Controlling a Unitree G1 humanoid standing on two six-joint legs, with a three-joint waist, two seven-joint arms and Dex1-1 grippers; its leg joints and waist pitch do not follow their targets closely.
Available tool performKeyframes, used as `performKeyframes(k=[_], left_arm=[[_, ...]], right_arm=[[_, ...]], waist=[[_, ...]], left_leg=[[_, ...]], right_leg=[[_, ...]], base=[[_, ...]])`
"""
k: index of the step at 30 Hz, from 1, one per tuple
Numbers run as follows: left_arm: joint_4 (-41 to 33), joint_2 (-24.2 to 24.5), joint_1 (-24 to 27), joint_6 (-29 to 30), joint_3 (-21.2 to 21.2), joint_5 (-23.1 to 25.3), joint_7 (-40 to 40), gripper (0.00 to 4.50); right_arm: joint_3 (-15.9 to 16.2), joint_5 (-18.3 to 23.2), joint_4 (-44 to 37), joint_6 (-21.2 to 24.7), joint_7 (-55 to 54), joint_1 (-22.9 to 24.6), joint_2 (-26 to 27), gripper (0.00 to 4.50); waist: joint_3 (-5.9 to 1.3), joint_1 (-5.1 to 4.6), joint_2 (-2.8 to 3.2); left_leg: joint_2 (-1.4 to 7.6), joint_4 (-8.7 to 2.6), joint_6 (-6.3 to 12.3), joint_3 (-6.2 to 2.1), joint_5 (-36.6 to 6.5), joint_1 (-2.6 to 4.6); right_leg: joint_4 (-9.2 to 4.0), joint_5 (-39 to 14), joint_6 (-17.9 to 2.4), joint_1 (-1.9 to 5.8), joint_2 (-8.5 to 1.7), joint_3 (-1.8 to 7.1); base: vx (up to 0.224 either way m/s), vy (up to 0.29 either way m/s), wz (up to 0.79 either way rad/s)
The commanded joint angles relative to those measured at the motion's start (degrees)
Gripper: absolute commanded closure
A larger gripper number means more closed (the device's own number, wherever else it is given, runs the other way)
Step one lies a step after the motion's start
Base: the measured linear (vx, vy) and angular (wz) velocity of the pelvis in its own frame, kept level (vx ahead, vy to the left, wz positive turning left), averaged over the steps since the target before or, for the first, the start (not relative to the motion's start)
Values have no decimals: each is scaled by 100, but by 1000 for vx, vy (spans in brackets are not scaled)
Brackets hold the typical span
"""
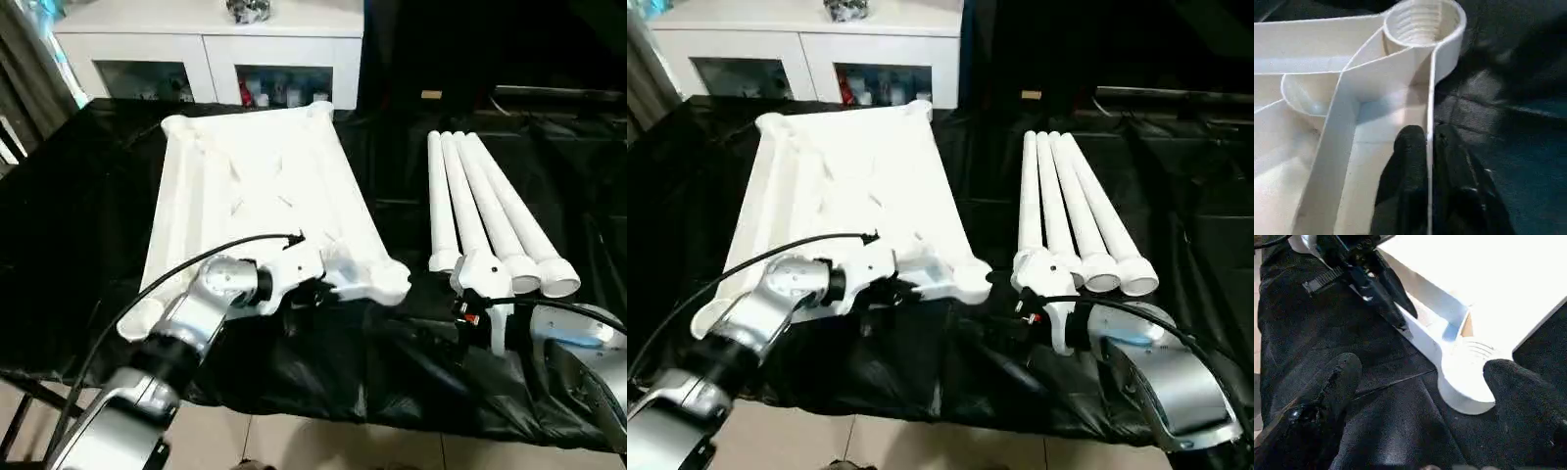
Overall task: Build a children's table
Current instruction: Move table base
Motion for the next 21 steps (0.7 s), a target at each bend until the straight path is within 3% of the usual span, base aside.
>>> performKeyframes(k=[1,2,4,5,6,8,9,11,12,13,14,15,17,21], left_arm=[[-148,97,-39,30,133,-2,141,381],[-134,114,-62,-5,174,38,241,381],[-224,209,-80,-54,242,27,244,381],[-383,291,-80,-38,349,-61,211,381],[-478,320,-73,15,413,-122,197,381],[-805,338,-42,205,672,-319,323,381],[-985,341,-15,336,798,-362,461,381],[-1243,344,29,464,973,-473,585,381],[-1425,318,56,545,1095,-555,709,381],[-1648,294,94,650,1211,-642,826,381],[-1648,294,94,650,1211,-643,826,381],[-1730,296,109,728,1240,-679,834,362],[-1987,304,169,1014,1298,-822,832,351],[-2292,352,302,1187,1270,-786,871,324]], right_arm=[[-126,53,-122,58,-12,-106,-26,0],[-138,66,-118,54,-16,-120,-10,0],[-186,139,-111,112,-62,-189,59,0],[-245,192,-103,266,-214,-316,165,0],[-274,206,-97,356,-312,-386,222,0],[-336,223,-11,844,-686,-695,410,0],[-380,215,105,1047,-891,-871,529,0],[-485,182,389,1373,-1282,-1191,771,0],[-582,117,687,1447,-1600,-1442,974,0],[-673,22,1034,1448,-1932,-1715,1181,0],[-673,22,1035,1448,-1932,-1716,1181,0],[-696,-14,1137,1444,-2035,-1797,1241,0],[-754,-173,1654,1393,-2406,-2124,1435,0],[-955,-369,2640,1488,-3134,-2691,1736,0]], waist=[[-362,41,-131],[-352,44,-156],[-349,55,-149],[-346,45,-190],[-347,44,-177],[-343,41,-173],[-342,24,-222],[-355,46,-178],[-356,26,-218],[-366,28,-201],[-368,32,-242],[-370,69,-212],[-387,115,-227],[-394,142,-248]], left_leg=[[485,-432,429,-231,-1270,136],[483,-439,419,-227,-1291,131],[478,-444,392,-233,-1335,133],[476,-453,347,-233,-1361,134],[471,-452,320,-242,-1346,129],[467,-460,256,-241,-1316,135],[464,-457,226,-231,-1306,140],[457,-436,116,-223,-1248,169],[451,-429,100,-213,-1197,179],[434,-422,66,-214,-1102,155],[432,-419,65,-199,-1062,155],[433,-415,77,-191,-958,159],[416,-395,136,-167,-697,163],[404,-376,169,-158,-525,140]], right_leg=[[-410,-1020,-1502,190,-346,162],[-420,-1065,-1473,186,-340,161],[-421,-1162,-1438,185,-345,161],[-427,-1273,-1389,180,-339,159],[-408,-1297,-1392,178,-344,159],[-401,-1342,-1392,165,-333,150],[-401,-1309,-1419,157,-318,149],[-387,-1279,-1428,136,-320,155],[-364,-1179,-1481,118,-307,157],[-347,-1082,-1502,132,-308,153],[-350,-1018,-1506,134,-302,153],[-333,-872,-1484,144,-295,157],[-292,-503,-1510,146,-277,156],[-268,-399,-1560,164,-287,155]], base=[[0,0,0],[0,0,0],[0,0,0],[0,0,0],[0,0,0],[0,0,0],[0,0,0],[0,0,0],[0,0,0],[0,0,0],[0,0,0],[0,0,0],[0,0,0],[0,0,0]])
